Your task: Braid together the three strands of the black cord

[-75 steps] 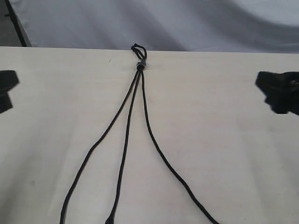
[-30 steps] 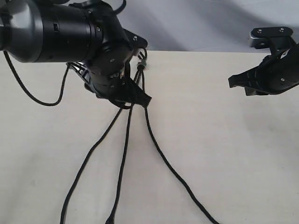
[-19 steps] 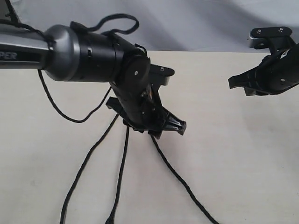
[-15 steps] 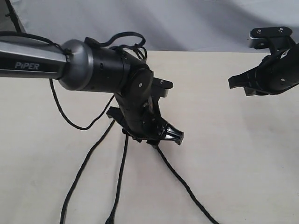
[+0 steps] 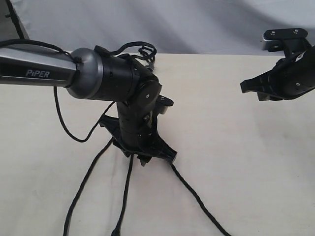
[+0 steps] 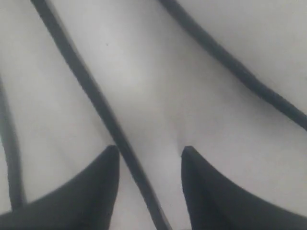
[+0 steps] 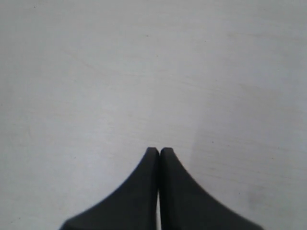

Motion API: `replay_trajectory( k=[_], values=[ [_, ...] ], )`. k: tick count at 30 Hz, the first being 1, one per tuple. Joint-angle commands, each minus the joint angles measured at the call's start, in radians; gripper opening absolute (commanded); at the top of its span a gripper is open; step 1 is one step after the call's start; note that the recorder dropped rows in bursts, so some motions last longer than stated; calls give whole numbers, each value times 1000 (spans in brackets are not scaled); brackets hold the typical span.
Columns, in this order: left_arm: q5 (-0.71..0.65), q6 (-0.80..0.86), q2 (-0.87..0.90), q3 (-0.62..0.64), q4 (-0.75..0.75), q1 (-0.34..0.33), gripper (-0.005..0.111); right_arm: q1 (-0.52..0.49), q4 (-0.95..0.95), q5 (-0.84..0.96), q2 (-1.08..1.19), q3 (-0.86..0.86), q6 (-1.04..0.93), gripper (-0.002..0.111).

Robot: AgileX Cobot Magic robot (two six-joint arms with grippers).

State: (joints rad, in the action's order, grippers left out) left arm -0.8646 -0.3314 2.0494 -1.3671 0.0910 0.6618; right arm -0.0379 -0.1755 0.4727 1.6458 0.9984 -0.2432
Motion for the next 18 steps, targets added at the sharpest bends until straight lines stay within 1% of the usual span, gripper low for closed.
replay_trajectory(
  k=[1, 8, 10, 11, 12, 13, 15, 16, 18],
  values=[
    [-10, -2, 21, 8, 10, 0, 41, -1, -6, 3, 1, 0, -11, 0],
    [53, 10, 77, 33, 10, 0, 41, -1, -6, 3, 1, 0, -11, 0],
    [64, 16, 80, 33, 3, 0, 39, -1, -6, 3, 1, 0, -11, 0],
    [74, 23, 80, 33, 3, 0, 36, -1, -6, 3, 1, 0, -11, 0],
    [76, 29, 80, 33, 1, 0, 30, -1, -6, 1, 1, 1, -11, 0],
    [76, 41, 80, 33, -8, 0, 22, -1, -6, 1, 1, 1, -11, 0],
    [76, 76, 80, 33, -28, 0, 3, -1, -6, -1, 1, 1, -11, 0],
    [80, 101, 80, 33, -28, 0, 0, -1, -6, -3, 1, 1, -11, 0],
    [96, 115, 80, 33, -28, 0, 0, -1, -6, -3, 1, 1, -11, 0]
  ],
)
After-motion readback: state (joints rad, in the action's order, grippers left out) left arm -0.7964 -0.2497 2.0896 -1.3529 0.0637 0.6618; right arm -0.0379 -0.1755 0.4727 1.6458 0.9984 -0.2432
